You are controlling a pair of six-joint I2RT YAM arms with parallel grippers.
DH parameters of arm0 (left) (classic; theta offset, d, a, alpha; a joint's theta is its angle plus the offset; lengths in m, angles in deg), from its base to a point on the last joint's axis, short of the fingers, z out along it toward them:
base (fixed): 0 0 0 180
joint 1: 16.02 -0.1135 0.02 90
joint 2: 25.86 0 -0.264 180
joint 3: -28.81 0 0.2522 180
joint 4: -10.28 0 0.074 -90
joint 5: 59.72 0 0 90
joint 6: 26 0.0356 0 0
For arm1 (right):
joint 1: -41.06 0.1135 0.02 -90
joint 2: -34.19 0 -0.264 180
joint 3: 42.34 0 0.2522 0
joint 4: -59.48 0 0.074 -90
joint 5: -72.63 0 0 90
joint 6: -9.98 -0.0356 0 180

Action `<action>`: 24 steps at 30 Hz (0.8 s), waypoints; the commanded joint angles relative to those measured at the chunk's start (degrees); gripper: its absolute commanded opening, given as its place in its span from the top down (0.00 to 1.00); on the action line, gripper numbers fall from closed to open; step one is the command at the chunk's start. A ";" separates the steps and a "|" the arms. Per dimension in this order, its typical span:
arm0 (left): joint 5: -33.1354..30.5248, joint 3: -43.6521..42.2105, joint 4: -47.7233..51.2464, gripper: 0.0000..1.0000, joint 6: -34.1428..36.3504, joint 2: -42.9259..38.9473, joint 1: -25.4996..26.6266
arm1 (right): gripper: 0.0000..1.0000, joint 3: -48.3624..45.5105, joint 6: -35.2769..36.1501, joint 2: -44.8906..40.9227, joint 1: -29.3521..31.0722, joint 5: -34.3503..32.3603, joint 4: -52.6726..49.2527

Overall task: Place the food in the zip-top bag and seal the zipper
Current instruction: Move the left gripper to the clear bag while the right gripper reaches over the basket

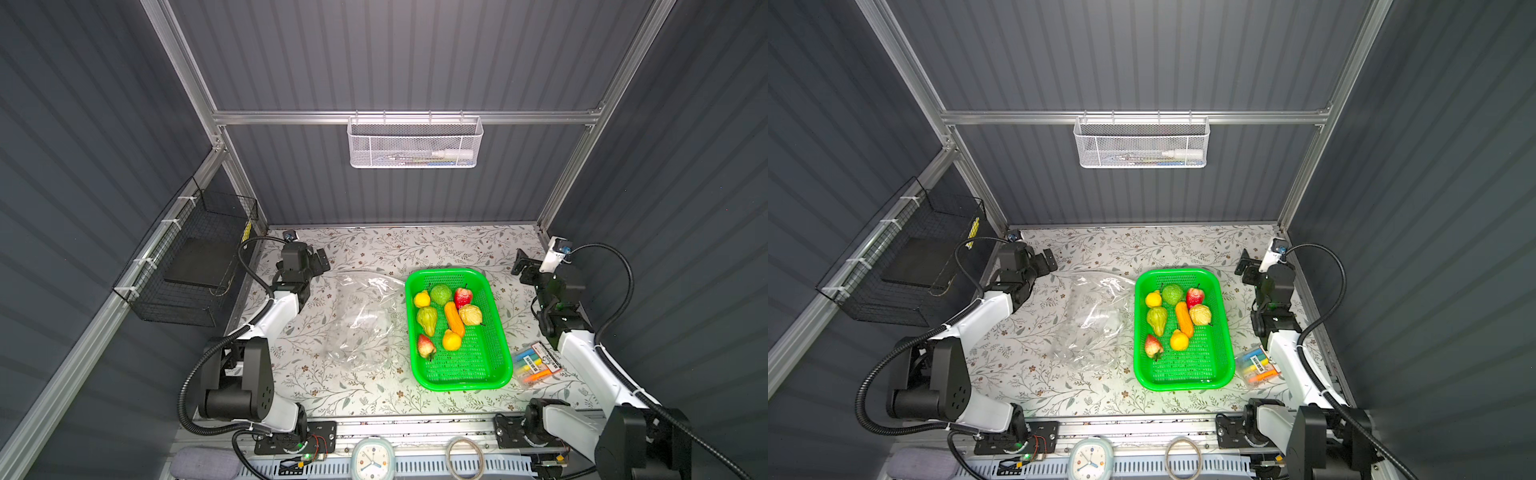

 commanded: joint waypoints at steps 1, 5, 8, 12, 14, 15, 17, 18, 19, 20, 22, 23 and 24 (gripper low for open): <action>3.02 5.42 21.95 0.01 -8.27 1.53 6.17 | 0.01 3.43 -3.57 -0.76 1.40 2.66 -12.37; 6.73 5.45 26.43 0.01 -16.84 0.34 14.85 | 0.01 9.13 -7.49 -0.09 3.76 3.25 -23.05; 8.03 3.82 27.13 0.01 -23.90 -1.45 21.26 | 0.01 13.98 -10.89 1.72 4.64 5.15 -31.55; 10.66 1.39 27.10 0.01 -32.83 -3.90 26.85 | 0.01 16.95 -14.76 4.48 6.36 8.61 -36.57; 12.37 -0.20 27.25 0.01 -37.26 -5.06 28.61 | 0.01 18.33 -15.85 5.69 7.46 10.33 -38.50; 12.89 -1.15 27.27 0.00 -39.25 -5.86 29.42 | 0.01 18.77 -16.08 6.32 8.11 11.44 -39.25; 13.62 -3.04 27.72 0.00 -42.44 -7.51 30.39 | 0.01 19.08 -16.13 7.19 9.91 12.00 -39.52; 14.13 -4.49 27.76 0.00 -43.68 -8.46 30.57 | 0.01 19.18 -16.13 7.32 11.14 11.57 -39.55; 14.54 -5.65 27.88 0.00 -44.42 -9.18 30.54 | 0.01 19.15 -16.18 7.45 12.12 11.15 -39.36; 14.71 -7.11 28.57 0.00 -45.14 -9.86 30.52 | 0.01 19.32 -16.32 7.59 13.38 10.80 -39.38; 14.69 -9.48 30.01 0.01 -46.77 -10.83 30.50 | 0.01 20.18 -16.56 8.26 15.68 11.26 -39.32; 14.66 -10.56 30.38 0.01 -47.56 -11.33 30.50 | 0.01 20.88 -16.45 8.73 17.22 11.80 -39.25; 14.18 -11.51 30.67 0.01 -48.08 -11.93 30.50 | 0.01 21.76 -16.05 9.43 18.73 12.07 -39.15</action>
